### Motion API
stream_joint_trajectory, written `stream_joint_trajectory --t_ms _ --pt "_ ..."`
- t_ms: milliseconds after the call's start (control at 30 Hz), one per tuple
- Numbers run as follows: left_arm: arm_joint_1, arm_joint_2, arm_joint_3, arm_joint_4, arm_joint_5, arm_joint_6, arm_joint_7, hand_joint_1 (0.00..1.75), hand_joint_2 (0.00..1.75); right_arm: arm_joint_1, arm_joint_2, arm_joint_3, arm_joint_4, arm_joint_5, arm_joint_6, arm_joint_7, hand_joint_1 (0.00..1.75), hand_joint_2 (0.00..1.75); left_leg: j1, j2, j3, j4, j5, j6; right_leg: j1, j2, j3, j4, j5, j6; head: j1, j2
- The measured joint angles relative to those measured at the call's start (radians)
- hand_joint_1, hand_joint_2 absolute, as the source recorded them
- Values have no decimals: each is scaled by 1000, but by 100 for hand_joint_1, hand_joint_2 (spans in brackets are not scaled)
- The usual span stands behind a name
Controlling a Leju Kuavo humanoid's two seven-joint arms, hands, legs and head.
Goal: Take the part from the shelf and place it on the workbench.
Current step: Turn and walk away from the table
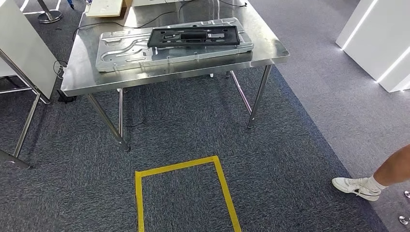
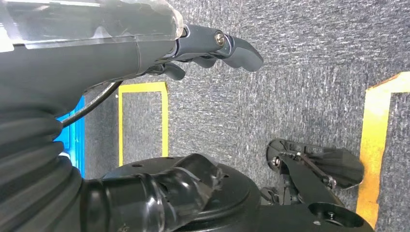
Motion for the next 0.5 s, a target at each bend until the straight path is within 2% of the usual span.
stream_joint_trajectory --t_ms 333,500 --pt "0 0 1 0 -1 0 0 0 175 7 1 0 1 0 -1 0 0 175 -1 0 -4 3 0 -1 -1 0 -3 0 0 0 0 0" --pt "6 1 33 0 -37 -8 3 0 175 106 52 0 47 -19 -30 2 0 175 -3 0 -6 5 0 -1 -3 0 -6 0 1 2 0 0"
